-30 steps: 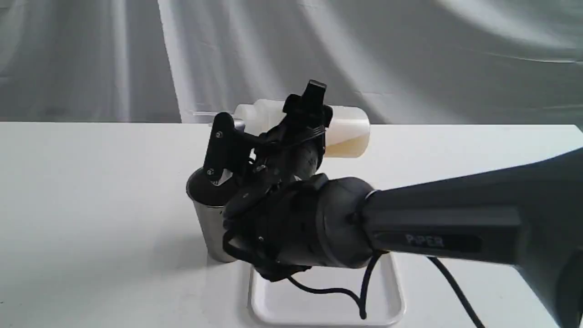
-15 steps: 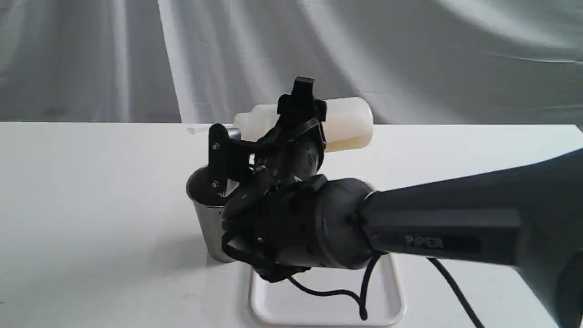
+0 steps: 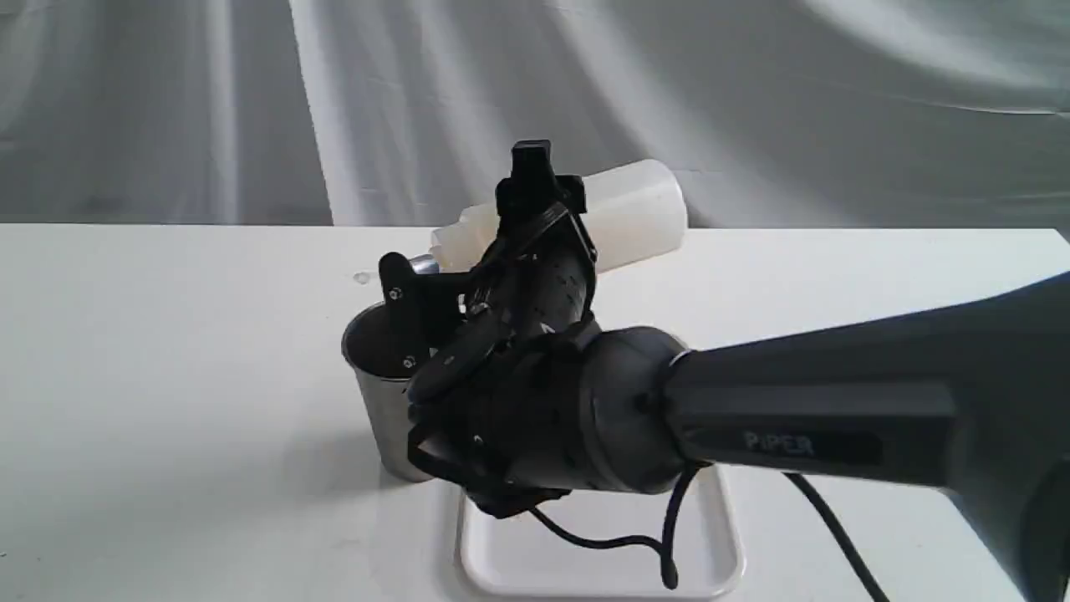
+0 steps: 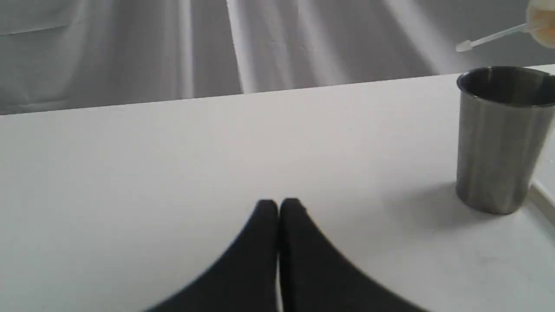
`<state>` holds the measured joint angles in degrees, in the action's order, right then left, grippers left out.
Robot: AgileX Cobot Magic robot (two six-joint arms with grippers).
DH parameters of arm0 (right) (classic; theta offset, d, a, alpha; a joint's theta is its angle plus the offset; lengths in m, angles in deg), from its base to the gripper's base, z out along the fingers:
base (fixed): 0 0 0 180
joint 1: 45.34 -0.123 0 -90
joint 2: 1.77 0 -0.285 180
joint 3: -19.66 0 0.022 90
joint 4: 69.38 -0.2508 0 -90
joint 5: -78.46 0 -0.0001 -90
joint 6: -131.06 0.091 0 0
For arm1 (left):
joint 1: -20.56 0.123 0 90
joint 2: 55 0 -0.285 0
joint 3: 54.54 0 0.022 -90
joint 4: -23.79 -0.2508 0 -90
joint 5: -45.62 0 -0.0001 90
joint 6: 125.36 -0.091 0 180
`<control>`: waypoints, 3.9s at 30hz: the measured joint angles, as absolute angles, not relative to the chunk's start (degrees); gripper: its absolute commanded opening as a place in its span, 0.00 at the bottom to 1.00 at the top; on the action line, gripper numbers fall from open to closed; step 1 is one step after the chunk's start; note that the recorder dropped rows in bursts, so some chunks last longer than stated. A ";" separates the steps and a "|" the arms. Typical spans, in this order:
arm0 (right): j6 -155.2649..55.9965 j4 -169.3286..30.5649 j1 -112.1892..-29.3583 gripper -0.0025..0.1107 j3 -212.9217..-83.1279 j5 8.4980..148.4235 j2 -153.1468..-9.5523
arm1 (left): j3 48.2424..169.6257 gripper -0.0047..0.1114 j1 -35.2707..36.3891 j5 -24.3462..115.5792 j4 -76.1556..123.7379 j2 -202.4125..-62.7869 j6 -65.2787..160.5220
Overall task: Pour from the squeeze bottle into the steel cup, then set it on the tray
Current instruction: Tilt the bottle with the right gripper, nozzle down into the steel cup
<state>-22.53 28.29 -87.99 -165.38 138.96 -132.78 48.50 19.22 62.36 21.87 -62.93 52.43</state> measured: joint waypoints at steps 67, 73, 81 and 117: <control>-47.72 28.29 -87.99 0.14 -170.27 141.55 -132.78 | 48.50 0.04 19.22 62.36 21.87 -62.93 52.43; -48.34 28.29 -87.99 0.14 -170.27 141.55 -132.78 | 48.50 0.04 19.22 62.36 21.87 -62.93 52.43; -51.15 28.29 -87.99 0.14 -170.27 141.55 -132.78 | 48.50 0.04 19.22 62.36 21.87 -62.93 52.43; -16.44 25.96 -87.99 0.14 -170.27 142.46 -132.78 | 48.50 0.04 19.22 62.36 21.87 -62.93 52.52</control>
